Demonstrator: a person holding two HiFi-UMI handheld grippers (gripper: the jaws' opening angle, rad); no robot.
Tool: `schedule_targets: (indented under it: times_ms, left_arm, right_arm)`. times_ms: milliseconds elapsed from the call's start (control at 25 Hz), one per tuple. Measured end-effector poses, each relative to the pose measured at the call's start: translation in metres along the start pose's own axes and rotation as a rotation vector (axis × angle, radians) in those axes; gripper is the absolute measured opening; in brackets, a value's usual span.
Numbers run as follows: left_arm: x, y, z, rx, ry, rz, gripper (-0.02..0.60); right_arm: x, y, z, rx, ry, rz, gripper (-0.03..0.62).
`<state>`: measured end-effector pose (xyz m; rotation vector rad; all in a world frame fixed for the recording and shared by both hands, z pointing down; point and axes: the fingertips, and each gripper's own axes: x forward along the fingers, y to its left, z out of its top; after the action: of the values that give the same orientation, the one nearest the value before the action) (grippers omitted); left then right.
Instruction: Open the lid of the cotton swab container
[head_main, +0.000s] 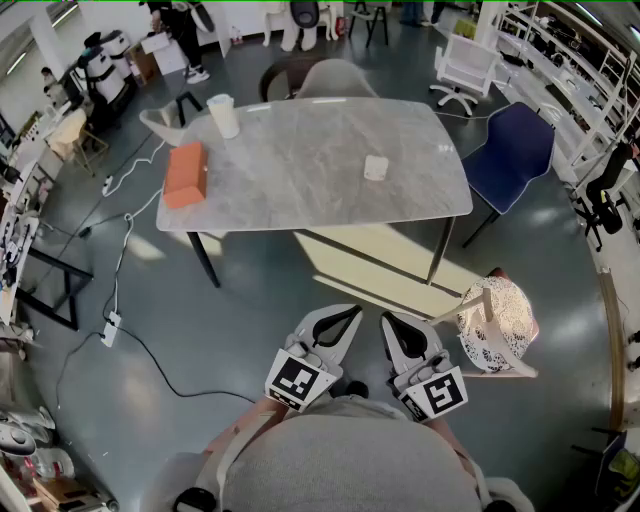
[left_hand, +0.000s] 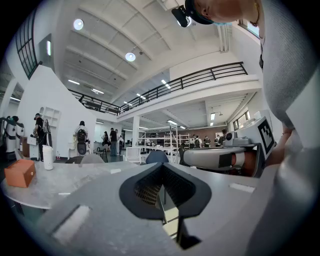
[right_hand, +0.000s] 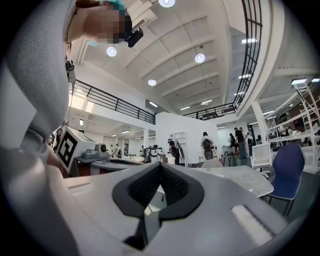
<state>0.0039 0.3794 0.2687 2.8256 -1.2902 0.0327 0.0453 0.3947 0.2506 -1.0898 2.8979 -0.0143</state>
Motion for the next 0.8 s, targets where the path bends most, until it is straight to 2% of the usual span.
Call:
schedule_targets:
  times_ms: [800]
  left_arm:
    - [-0.014, 0.000, 0.003, 0.001, -0.007, -0.002, -0.003]
  right_arm:
    - [0.001, 0.012, -0.004, -0.005, 0.012, -0.002, 0.002]
